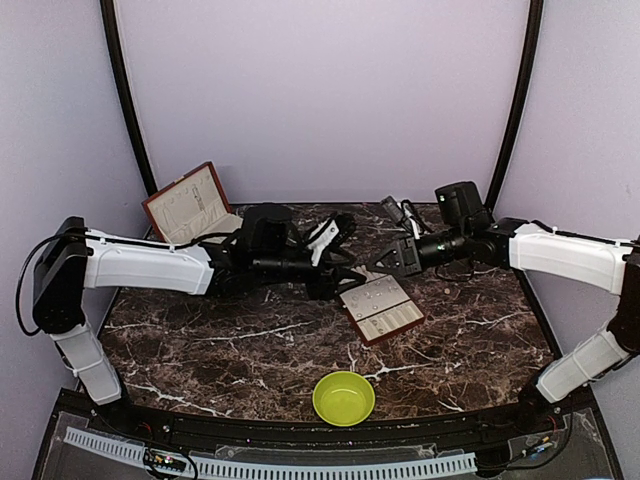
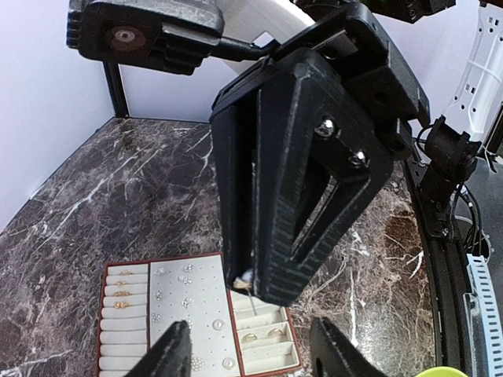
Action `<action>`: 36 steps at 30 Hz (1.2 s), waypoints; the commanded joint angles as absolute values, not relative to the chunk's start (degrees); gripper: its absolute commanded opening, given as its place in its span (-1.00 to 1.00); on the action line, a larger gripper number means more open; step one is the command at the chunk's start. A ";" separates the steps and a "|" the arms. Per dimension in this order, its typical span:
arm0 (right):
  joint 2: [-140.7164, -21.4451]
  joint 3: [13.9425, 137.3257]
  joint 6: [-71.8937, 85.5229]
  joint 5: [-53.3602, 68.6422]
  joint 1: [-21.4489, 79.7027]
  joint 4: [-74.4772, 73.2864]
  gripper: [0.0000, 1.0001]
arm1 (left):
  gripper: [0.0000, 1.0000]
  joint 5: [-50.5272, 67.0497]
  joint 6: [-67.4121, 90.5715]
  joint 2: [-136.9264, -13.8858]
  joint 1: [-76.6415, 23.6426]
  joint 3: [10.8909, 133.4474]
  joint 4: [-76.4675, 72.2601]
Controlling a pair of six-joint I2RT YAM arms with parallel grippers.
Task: Organize the mixed jewelry
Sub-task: Pass from the right arm to the left
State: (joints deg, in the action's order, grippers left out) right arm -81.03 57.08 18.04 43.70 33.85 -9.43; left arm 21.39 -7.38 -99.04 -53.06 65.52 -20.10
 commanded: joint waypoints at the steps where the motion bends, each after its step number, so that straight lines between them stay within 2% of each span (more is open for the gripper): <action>1: -80.50 57.91 16.60 45.73 33.82 -9.85 -0.71 | -0.03 21.13 -9.45 -99.84 -53.92 67.39 -20.89; 6: -80.51 58.03 16.50 46.22 33.98 -10.08 -0.70 | -0.30 20.41 -10.09 -100.94 -54.11 68.96 -18.89; 10: -80.80 58.38 16.09 46.36 34.10 -10.74 -0.70 | -0.42 20.39 -10.07 -101.06 -54.16 69.12 -19.19; 21: -81.59 58.55 15.40 45.97 34.47 -11.78 -0.70 | -0.66 20.89 -10.03 -101.18 -54.48 69.30 -19.75; 28: -81.88 58.53 15.55 45.81 34.71 -11.44 -0.70 | -0.72 21.36 -9.74 -101.34 -54.66 69.51 -20.39; 36: -82.79 58.02 15.45 44.66 34.98 -11.56 -0.70 | -1.00 22.56 -8.77 -101.59 -54.80 68.83 -22.73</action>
